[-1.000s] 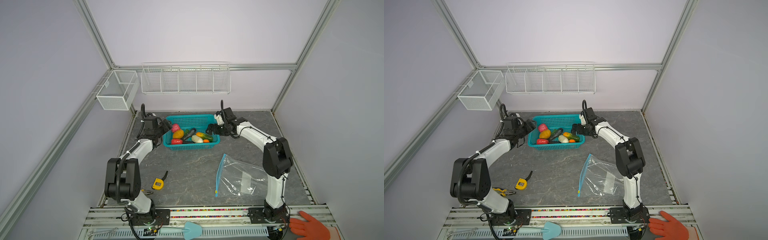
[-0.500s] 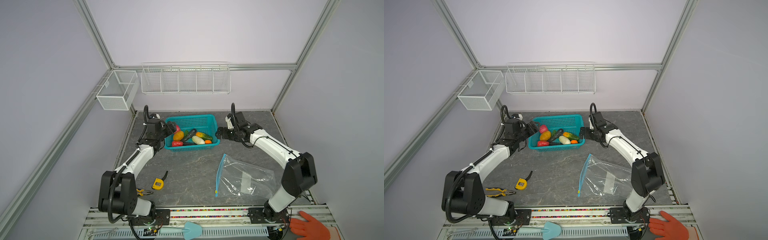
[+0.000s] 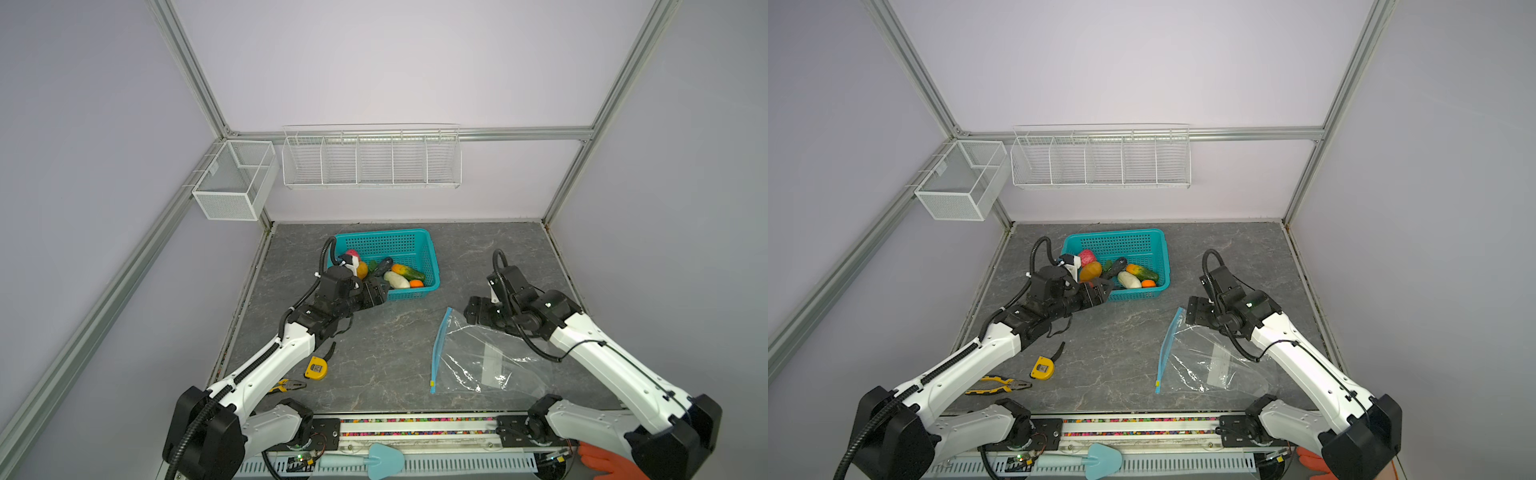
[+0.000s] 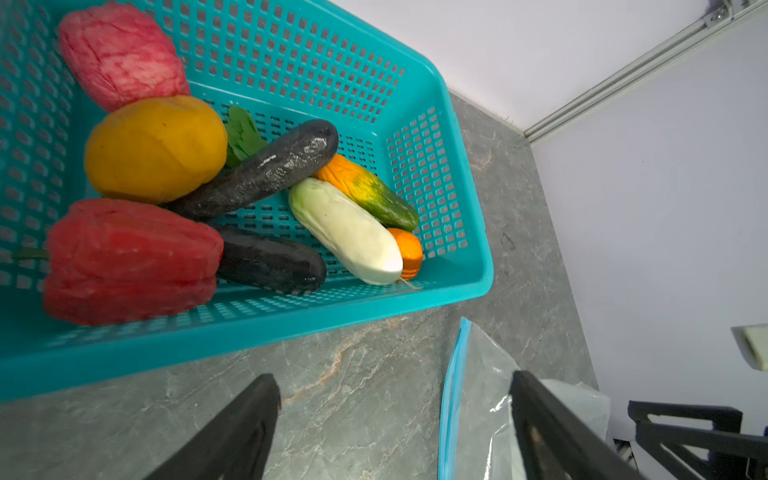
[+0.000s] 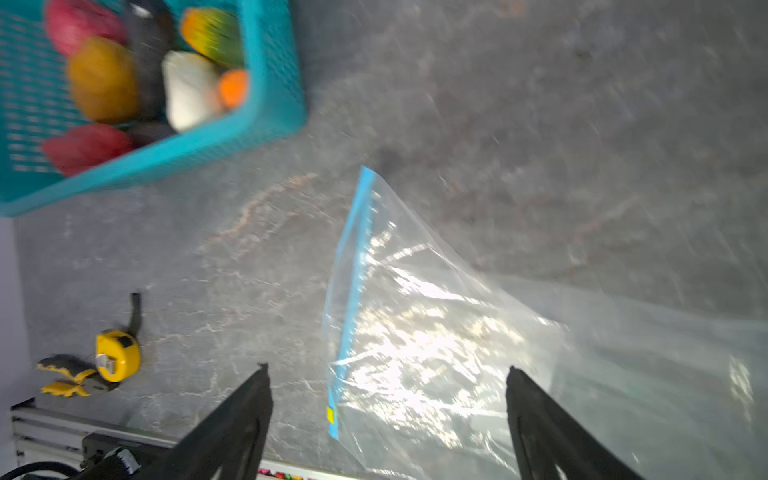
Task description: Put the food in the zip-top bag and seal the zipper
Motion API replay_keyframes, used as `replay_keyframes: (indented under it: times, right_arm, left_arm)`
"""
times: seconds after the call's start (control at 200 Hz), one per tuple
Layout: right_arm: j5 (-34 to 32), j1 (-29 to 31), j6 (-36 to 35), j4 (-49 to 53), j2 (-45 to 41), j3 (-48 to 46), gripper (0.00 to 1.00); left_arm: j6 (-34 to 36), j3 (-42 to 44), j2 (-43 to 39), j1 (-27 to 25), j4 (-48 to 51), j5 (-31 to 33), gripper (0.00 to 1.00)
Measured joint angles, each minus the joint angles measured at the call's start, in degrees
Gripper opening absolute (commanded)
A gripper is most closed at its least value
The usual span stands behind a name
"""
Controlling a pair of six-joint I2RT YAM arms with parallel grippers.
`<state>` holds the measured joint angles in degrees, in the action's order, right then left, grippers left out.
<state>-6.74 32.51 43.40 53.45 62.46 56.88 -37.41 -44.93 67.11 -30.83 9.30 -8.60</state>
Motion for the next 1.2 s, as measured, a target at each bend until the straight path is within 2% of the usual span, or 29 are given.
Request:
replay_keyframes:
  times: [0.19, 0.345, 0.515, 0.685, 1.015, 1.2]
  right_arm:
    - [-0.98, 0.37, 9.62, 4.15, -10.12, -9.86, 0.88]
    - [-1.9, 0.22, 13.7, 4.46, -10.99, -15.32, 0.89]
    - [-1.62, -0.22, 8.74, -2.75, -9.53, -16.31, 0.89]
    - [-3.61, -1.01, 7.1, -8.33, -12.52, -20.61, 0.89]
    - [-3.93, -9.29, 4.07, -15.8, -11.28, -22.64, 0.89]
    - [-3.96, -11.39, 1.46, -20.83, -9.01, -23.52, 0.89]
  left_arm:
    - [-0.96, 0.15, 2.54, 0.02, -2.64, -0.02, 0.87]
    - [-1.14, 0.15, 4.17, 0.02, -3.48, -0.04, 0.87]
    - [-1.16, 0.15, 4.37, 0.02, -3.58, -0.04, 0.87]
    - [-1.42, 0.33, 4.15, 0.0, -4.48, -0.04, 0.87]
    - [-1.42, 1.73, 3.93, 0.0, -4.96, -0.26, 0.87]
    - [-1.64, 2.4, 3.93, 0.0, -5.75, -0.87, 0.87]
